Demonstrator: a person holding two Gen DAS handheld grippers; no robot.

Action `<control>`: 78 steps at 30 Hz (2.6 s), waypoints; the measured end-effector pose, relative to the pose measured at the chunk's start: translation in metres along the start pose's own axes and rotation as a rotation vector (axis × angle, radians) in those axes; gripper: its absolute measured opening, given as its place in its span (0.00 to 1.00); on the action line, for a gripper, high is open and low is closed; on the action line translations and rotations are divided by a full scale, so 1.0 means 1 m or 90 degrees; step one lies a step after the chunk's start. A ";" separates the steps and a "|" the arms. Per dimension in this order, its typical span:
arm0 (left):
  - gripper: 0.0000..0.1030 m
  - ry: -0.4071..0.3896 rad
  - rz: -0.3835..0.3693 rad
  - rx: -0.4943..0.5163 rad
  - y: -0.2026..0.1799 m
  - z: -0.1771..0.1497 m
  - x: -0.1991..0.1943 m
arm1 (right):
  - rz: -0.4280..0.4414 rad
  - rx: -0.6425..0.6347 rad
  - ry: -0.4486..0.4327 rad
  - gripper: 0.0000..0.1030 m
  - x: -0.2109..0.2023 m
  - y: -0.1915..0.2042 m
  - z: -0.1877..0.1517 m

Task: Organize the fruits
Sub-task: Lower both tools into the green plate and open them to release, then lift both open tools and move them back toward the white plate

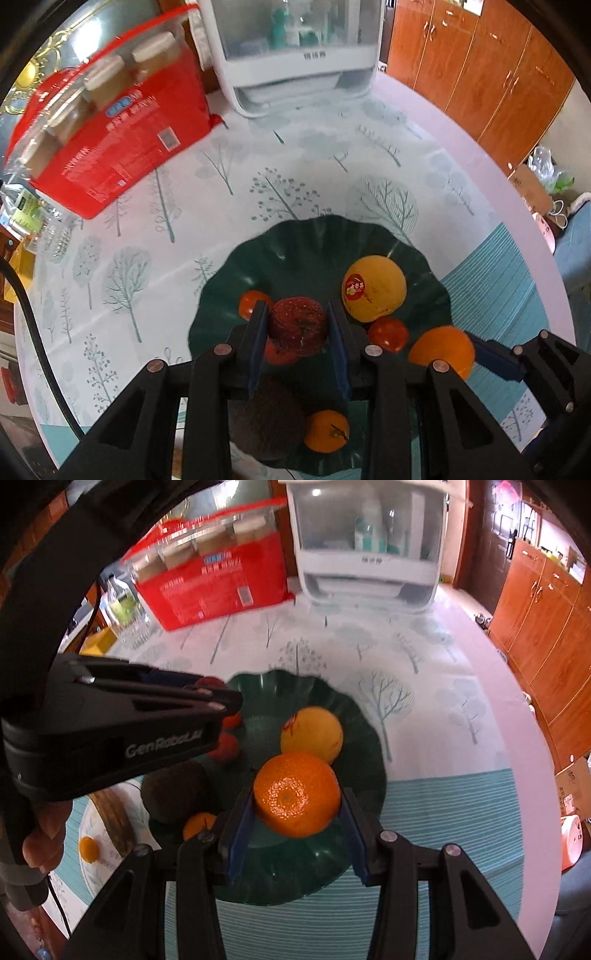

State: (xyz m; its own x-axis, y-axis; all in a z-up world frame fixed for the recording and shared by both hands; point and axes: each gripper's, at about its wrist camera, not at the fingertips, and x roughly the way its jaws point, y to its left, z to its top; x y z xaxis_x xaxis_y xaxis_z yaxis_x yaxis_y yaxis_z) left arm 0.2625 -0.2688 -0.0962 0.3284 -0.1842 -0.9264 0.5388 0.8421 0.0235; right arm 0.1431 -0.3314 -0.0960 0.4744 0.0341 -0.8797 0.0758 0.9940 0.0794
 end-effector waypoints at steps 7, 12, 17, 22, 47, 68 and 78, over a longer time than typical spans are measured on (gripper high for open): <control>0.30 0.036 -0.002 -0.001 -0.006 0.004 0.031 | 0.012 0.000 0.035 0.45 0.021 0.000 -0.008; 0.30 0.055 -0.005 -0.002 -0.010 0.004 0.046 | 0.021 0.003 0.048 0.45 0.031 0.001 -0.011; 0.30 0.068 -0.007 0.006 -0.015 0.004 0.057 | 0.027 0.004 0.051 0.45 0.036 0.002 -0.011; 0.30 0.085 -0.006 0.007 -0.015 0.004 0.067 | 0.029 0.008 0.066 0.45 0.043 0.002 -0.011; 0.79 0.077 0.019 0.038 -0.021 -0.011 0.047 | 0.055 0.026 0.066 0.50 0.041 0.001 -0.013; 0.82 0.025 -0.009 -0.003 -0.009 -0.032 -0.017 | 0.048 0.030 0.023 0.52 -0.010 0.006 -0.025; 0.82 -0.005 -0.024 -0.023 0.003 -0.073 -0.060 | 0.030 0.024 -0.001 0.52 -0.040 0.030 -0.037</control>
State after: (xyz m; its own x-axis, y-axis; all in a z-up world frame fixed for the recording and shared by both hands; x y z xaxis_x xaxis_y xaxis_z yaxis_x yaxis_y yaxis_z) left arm 0.1884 -0.2183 -0.0681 0.3141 -0.2206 -0.9234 0.5226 0.8522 -0.0258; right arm 0.0944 -0.2992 -0.0757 0.4798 0.0809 -0.8736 0.0863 0.9866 0.1387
